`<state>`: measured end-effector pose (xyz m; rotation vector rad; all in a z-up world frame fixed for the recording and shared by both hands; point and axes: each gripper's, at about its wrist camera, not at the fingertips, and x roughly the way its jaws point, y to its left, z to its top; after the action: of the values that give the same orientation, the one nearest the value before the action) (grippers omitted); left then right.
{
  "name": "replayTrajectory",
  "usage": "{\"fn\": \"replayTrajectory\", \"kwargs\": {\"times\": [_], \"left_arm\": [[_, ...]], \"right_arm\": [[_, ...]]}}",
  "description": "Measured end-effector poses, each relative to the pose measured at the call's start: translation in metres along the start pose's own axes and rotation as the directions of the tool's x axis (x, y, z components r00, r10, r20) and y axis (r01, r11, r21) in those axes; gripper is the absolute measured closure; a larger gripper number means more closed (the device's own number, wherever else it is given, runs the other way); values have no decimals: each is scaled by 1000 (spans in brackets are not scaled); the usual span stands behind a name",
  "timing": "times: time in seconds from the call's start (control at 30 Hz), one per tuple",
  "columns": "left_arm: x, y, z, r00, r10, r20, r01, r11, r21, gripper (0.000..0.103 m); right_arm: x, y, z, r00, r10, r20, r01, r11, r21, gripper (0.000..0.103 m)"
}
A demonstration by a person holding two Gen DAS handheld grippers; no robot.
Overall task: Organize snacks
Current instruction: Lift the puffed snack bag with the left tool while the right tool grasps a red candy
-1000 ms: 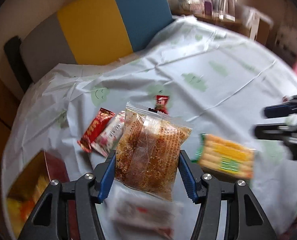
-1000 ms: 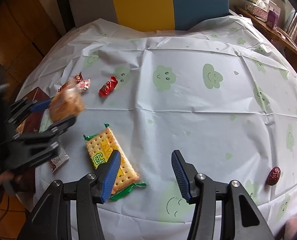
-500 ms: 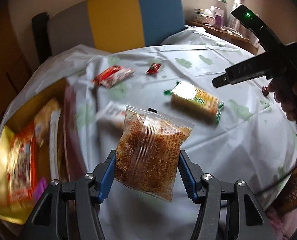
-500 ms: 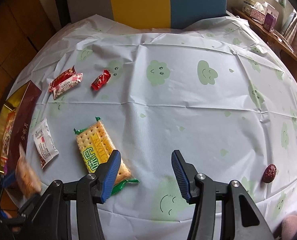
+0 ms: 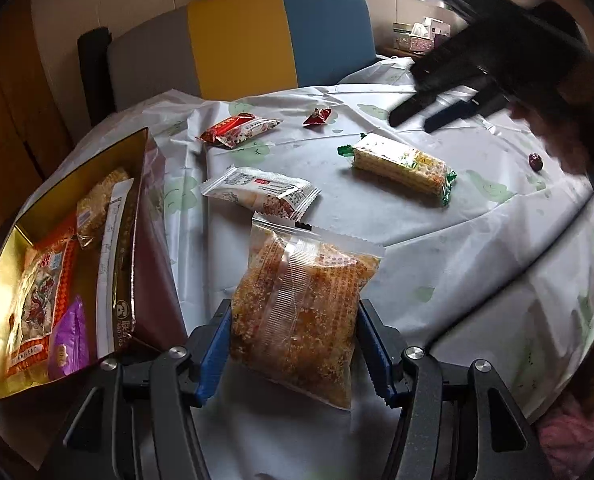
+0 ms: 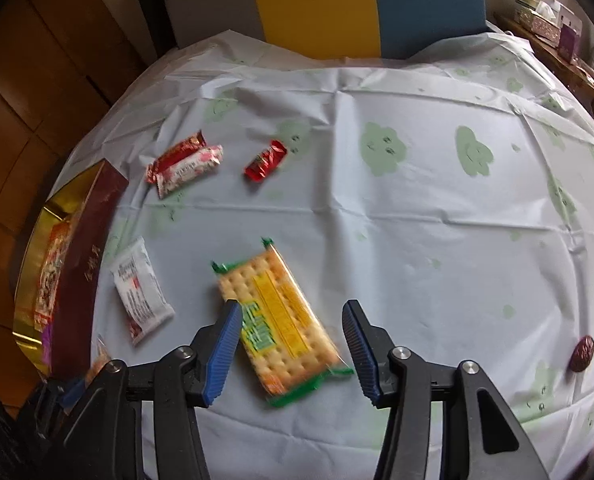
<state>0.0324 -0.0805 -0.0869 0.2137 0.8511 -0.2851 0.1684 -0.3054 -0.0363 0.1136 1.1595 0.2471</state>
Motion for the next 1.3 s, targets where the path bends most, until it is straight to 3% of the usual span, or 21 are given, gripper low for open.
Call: {"fn": "replayTrajectory", "kwargs": {"times": [0.3,0.67,0.77,0.8,1.03,1.3], "left_arm": [[1,4,-2,999,-21,27,22,1000,-18,43],[0,4,-4,999,-23,39,24,999,-39,43],[1,5,-3,999,-21,36,23,999,-40,43],[1,6,-3,999,-21,35,23,999,-42,43],[4,5,-3,999,-18,35,19,999,-42,42],[3,6,-3,999,-17,35,18,999,-43,42]], "right_arm": [[28,16,62,999,37,-2,-36,997,66,60],[83,13,109,999,-24,-33,31,975,219,62],[94,13,114,998,-58,-36,64,971,231,73],[94,15,115,996,-85,-28,89,973,211,87],[58,23,99,996,-89,-1,89,996,9,87],[3,-33,37,987,-119,-103,112,991,-77,87]]}}
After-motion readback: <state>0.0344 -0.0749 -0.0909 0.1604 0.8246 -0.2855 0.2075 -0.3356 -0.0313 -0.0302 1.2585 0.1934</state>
